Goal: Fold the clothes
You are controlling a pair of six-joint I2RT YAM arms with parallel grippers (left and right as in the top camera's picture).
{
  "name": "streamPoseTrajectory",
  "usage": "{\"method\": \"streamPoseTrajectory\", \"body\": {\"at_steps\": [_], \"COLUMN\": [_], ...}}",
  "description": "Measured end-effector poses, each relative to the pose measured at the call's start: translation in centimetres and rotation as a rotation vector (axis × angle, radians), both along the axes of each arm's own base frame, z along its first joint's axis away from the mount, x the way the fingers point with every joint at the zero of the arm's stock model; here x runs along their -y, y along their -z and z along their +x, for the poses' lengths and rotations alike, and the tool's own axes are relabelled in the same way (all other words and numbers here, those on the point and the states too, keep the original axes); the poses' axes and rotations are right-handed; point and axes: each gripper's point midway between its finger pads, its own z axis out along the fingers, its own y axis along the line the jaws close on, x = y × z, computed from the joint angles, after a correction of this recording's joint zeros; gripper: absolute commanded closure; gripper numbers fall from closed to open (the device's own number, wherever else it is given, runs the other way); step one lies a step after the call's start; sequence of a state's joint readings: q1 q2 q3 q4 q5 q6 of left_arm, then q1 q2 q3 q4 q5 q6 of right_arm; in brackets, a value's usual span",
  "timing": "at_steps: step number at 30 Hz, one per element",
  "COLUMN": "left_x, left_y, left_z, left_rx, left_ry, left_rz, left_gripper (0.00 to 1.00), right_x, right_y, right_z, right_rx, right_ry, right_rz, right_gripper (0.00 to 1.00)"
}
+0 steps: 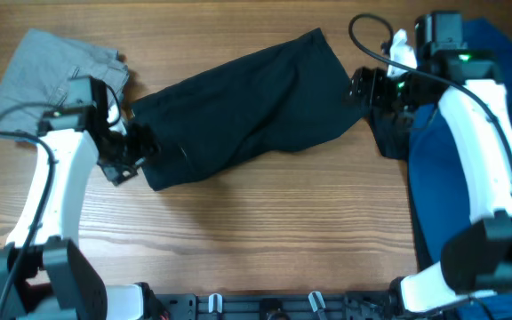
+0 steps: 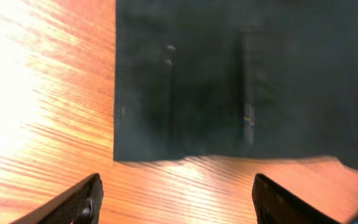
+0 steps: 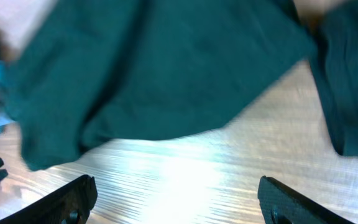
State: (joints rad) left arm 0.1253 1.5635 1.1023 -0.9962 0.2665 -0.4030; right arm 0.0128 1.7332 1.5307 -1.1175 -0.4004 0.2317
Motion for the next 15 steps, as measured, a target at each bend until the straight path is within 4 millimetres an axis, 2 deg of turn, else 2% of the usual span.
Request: {"method": "streamPoseTrajectory", "body": {"at_steps": [2, 3, 4, 6, 8, 9, 10, 11, 12, 14, 15], "left_x": [0.0, 0.0, -0.1, -0.4, -0.7, -0.8, -0.9, -1.1, -1.3, -1.5, -1.6], "left_y": [3.7, 4.3, 5.1, 5.6, 6.2, 6.6, 6.8, 7.0, 7.0, 7.1, 7.1], "left_z": [-0.9, -1.0, 0.0, 1.3, 2.0, 2.2, 2.2, 2.1, 2.1, 1.9, 1.8], "left_rx": [-0.046, -0.053, -0.023, 0.017, 0.033, 0.034, 0.029, 0.029, 0.027, 0.022, 0.018], "left_ry": [-0.037, -0.045, -0.053, -0.059, -0.053, -0.046, -0.039, -0.027, -0.024, -0.017, -0.013], "left_rz": [-0.002, -0.003, -0.001, 0.010, 0.024, 0.032, 0.036, 0.051, 0.063, 0.076, 0.086], "left_gripper": [0.25, 0.27, 0.29, 0.36, 0.48, 0.58, 0.68, 0.82, 0.86, 0.91, 0.93], "right_x": [1.0, 1.2, 1.4, 1.1, 0.8, 0.5, 0.4, 0.1, 0.0, 0.1, 0.1], "right_y": [4.2, 5.5, 7.9, 10.3, 12.1, 13.0, 13.4, 13.5, 13.4, 13.1, 13.0], "right_z": [-0.5, -0.5, -0.2, 0.9, 2.3, 3.0, 4.1, 7.1, 7.7, 8.9, 8.9], "right_rx": [-0.119, -0.156, -0.216, -0.236, -0.250, -0.257, -0.229, -0.125, -0.106, -0.049, -0.044], "right_ry": [0.055, 0.071, 0.096, 0.130, 0.190, 0.230, 0.249, 0.277, 0.282, 0.275, 0.267], "right_rz": [-0.002, 0.008, 0.034, 0.068, 0.106, 0.132, 0.153, 0.199, 0.209, 0.216, 0.214], "right_gripper": [0.18, 0.06, 0.03, 0.00, 0.01, 0.06, 0.21, 0.73, 0.83, 0.96, 0.96]}}
